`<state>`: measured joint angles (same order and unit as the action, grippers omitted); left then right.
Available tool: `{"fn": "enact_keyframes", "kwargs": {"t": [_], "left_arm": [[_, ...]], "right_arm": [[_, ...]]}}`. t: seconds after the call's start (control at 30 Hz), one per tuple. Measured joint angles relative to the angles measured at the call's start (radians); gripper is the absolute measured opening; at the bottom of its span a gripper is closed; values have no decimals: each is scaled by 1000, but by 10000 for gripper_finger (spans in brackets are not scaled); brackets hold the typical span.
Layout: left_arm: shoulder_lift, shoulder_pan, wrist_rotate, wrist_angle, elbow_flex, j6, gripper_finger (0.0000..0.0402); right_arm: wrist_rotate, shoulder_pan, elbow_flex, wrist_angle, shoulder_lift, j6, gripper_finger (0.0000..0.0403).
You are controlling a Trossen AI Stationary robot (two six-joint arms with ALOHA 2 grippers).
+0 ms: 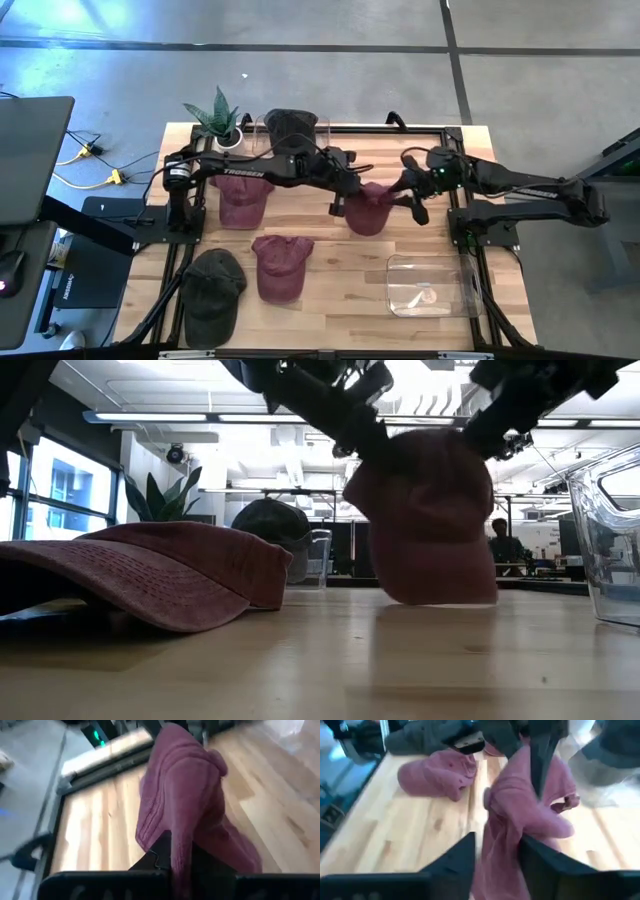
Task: Pick & Place hat
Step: Put the top right red cap into the bottom transparent bin
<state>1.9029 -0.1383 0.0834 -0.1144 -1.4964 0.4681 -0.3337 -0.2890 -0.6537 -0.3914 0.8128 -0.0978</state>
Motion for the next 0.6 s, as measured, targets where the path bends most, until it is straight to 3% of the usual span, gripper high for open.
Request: {"fn": "enact_keyframes", "kwargs": {"t": [0.17,0.3,0.47,0.6], "left_arm": [[4,0,-15,8,2,6,7],[4,0,-15,4,2,6,7],[4,0,-15,5,2,6,7],[-5,0,-11,-33,3,9,7]], "right_arm": [[241,49,-1,-94,-43,-211,239],[317,105,0,-81,8,-272,254],[338,163,0,15,117,-279,230],[297,190,0,56,162,-204,154]]}}
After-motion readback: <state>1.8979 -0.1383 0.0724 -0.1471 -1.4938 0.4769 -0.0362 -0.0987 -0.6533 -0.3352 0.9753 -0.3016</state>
